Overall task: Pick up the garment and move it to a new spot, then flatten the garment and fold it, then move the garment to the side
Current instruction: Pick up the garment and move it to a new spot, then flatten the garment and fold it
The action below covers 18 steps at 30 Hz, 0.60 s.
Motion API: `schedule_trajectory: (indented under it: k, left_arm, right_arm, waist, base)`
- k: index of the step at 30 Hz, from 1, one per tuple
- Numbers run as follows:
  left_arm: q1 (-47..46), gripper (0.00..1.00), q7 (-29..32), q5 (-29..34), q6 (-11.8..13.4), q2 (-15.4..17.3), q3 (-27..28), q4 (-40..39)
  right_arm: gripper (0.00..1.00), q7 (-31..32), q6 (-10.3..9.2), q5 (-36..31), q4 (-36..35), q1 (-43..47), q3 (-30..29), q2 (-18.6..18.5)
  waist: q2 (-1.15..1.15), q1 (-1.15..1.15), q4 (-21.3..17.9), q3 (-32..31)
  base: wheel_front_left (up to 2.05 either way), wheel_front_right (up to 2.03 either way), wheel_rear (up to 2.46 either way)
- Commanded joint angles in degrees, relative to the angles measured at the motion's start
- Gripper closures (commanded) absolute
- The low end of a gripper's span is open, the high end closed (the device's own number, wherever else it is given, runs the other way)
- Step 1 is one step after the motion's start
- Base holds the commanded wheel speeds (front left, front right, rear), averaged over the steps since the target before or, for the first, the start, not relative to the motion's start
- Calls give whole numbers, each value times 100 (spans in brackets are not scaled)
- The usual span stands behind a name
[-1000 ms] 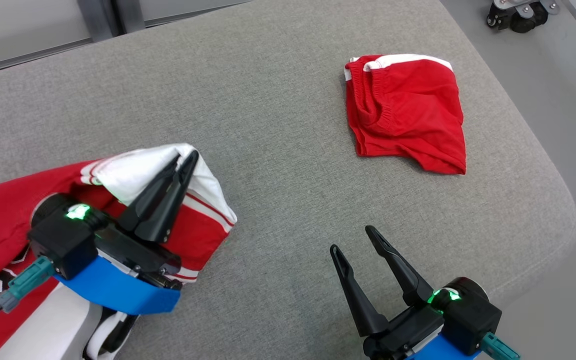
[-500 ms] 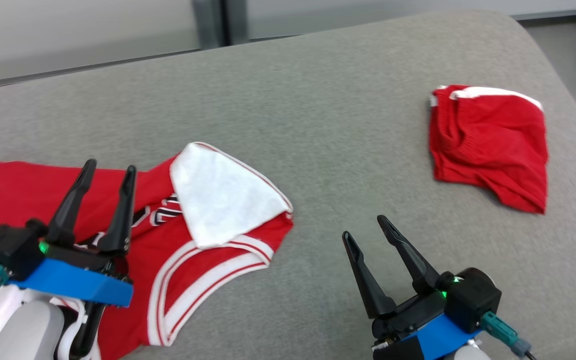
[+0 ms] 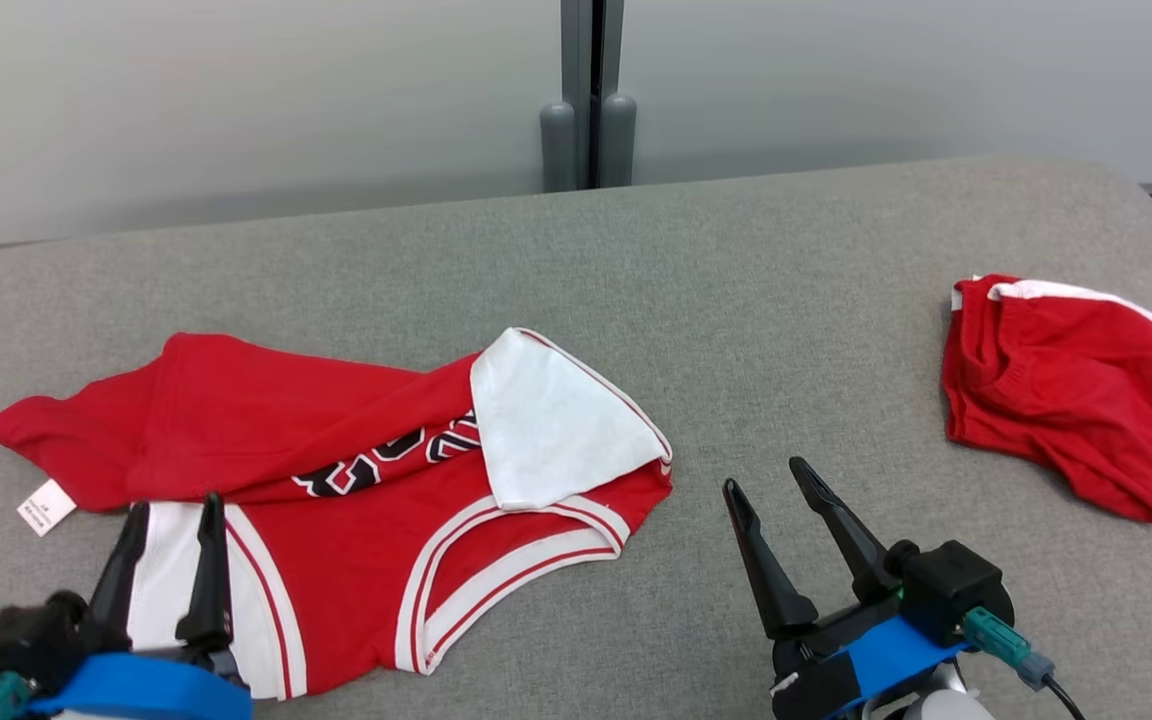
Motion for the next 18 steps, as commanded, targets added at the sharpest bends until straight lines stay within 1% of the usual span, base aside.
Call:
schedule_trajectory:
  k: [1, 6, 9, 13, 16, 18]
  left_arm:
    - [162, 0, -14, 177, 10, -70, 51, 30]
    - [489, 0, -14, 380, 10, -318, 195, 68]
    - [529, 0, -14, 403, 10, -411, 152, 55]
    - [424, 0, -14, 386, 10, -415, 59, 31]
    - [331, 0, -14, 314, 10, -334, -96, -5]
    - [297, 0, -14, 254, 10, -268, -216, 8]
  right_arm:
    - [0, -3, 2, 40, 112, 92, -50, -25]
    - [0, -3, 2, 17, 288, 176, -163, -25]
    - [0, -3, 2, -47, 343, 213, -171, -23]
    - [0, -3, 2, -144, 426, 134, -62, -23]
    - [0, -3, 2, -271, 629, -39, 22, -24]
    - [0, -3, 1, -267, 885, -137, -48, -25]
  waist:
    - [0, 1, -6, -113]
    - [0, 1, 74, -257]
    - [0, 1, 168, -244]
    - [0, 1, 322, -157]
    - [0, 1, 564, -9]
    - [0, 1, 744, 74]
  base:
    - [0, 0, 0]
    - [0, 0, 0]
    - [0, 0, 0]
    - [0, 0, 0]
    - [0, 0, 0]
    - [0, 0, 0]
